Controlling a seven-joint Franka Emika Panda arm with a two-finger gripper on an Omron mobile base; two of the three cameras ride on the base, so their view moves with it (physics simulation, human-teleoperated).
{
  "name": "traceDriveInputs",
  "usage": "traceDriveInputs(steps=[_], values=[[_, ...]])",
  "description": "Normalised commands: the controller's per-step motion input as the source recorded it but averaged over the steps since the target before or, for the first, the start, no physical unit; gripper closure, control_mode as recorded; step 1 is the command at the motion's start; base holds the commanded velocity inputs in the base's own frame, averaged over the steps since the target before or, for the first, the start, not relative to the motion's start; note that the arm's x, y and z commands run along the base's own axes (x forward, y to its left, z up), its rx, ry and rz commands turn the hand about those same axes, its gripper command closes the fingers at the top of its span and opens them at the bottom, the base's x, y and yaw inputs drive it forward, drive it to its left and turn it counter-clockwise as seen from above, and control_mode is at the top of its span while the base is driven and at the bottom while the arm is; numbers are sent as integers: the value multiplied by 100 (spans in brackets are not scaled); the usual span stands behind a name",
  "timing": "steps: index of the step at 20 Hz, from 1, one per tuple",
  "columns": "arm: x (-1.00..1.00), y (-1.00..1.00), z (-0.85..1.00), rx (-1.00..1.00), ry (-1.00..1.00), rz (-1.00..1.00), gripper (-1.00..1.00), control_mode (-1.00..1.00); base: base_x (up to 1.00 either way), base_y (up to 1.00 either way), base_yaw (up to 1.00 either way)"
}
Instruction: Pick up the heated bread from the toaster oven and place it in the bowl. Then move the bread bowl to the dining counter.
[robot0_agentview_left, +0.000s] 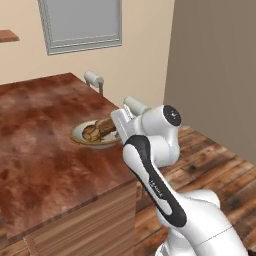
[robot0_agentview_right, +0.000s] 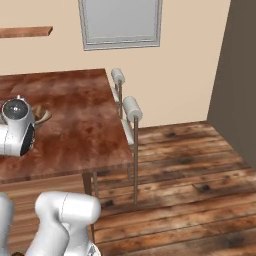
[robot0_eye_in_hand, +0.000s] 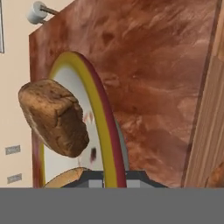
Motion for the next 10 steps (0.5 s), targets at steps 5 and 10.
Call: traceDriveInputs(steps=[5,10], values=[[100,49,-67,-1,1,26,100,-100,0,0,0],[88,79,-44,-11,0,9,100,-100,0,0,0]])
